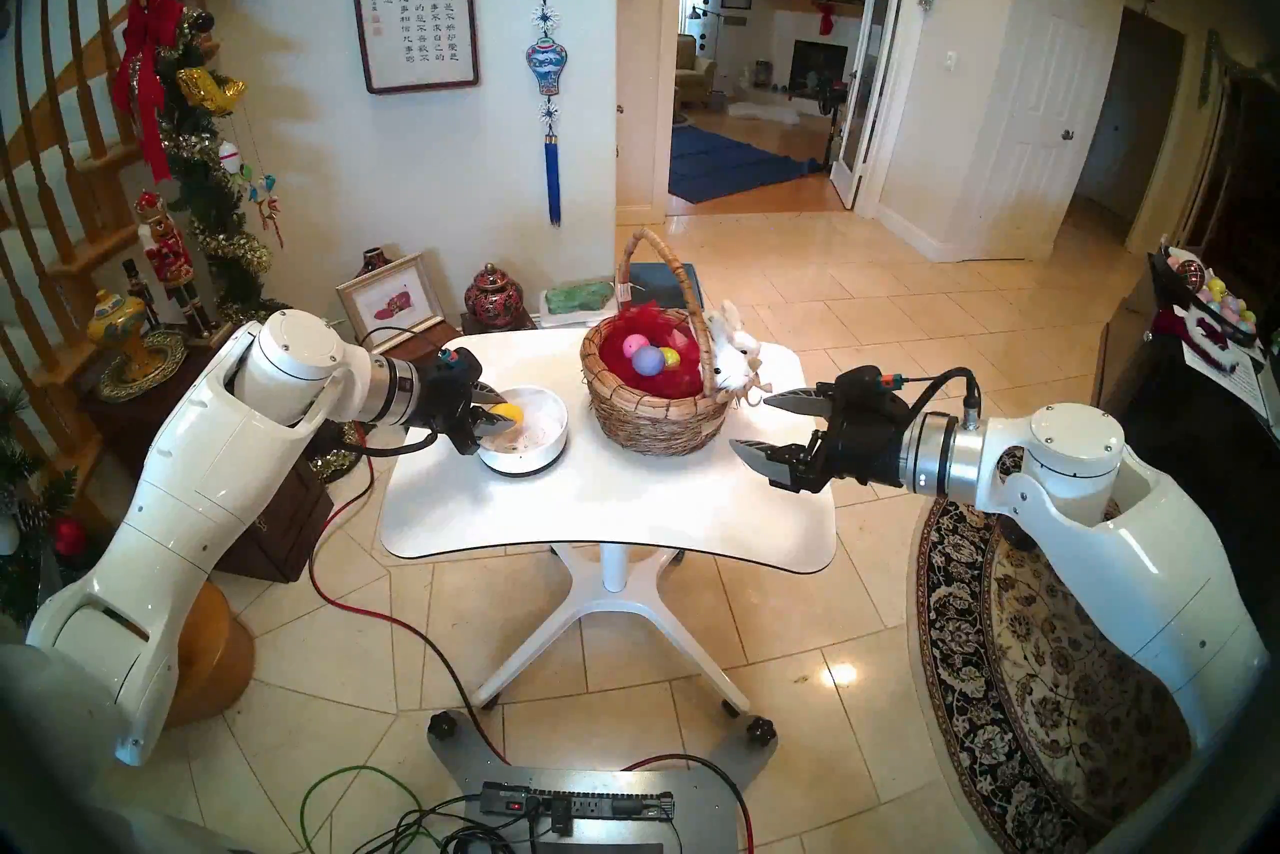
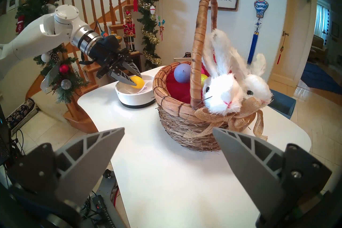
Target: Put easter egg into basket
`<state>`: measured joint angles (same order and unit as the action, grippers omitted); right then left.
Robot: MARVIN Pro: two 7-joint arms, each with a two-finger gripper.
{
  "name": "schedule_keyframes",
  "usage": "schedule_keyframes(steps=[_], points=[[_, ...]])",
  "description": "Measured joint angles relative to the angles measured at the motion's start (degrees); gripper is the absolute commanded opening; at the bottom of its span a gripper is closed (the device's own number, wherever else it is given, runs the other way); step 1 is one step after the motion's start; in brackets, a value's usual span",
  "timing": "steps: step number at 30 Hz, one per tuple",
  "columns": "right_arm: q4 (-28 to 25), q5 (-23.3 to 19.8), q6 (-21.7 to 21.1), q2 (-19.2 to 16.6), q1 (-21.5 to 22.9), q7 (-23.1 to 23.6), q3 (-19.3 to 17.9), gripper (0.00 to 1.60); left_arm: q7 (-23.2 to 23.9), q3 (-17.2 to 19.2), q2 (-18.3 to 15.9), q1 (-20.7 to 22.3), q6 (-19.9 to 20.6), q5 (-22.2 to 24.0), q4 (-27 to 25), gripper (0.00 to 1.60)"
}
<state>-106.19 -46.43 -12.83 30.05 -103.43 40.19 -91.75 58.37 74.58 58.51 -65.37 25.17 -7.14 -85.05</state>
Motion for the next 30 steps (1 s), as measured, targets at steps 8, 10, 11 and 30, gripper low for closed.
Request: schedule_keyframes(steps=[8,10,11,30], points=[[0.0,0.0,0.0,0.0,0.0,0.0,0.0,1.60,2.1,4.0,0.0,-0.8,0.2,4.1,-4.8,0.60],[0.0,0.0,0.0,0.0,0.0,0.0,0.0,1.60,2.5,4.9,0.0,-1.0,0.8,5.1,-6.0,0.60],[0.0,0.0,0.0,0.0,0.0,0.0,0.0,1.60,2.7,5.4,0.0,-1.1,1.1,5.6,-6.6,0.60],[0.0,0.0,0.0,0.0,0.0,0.0,0.0,1.60,1.9,1.9,5.5,3.3,5.6,6.9,-8.0,0.64]])
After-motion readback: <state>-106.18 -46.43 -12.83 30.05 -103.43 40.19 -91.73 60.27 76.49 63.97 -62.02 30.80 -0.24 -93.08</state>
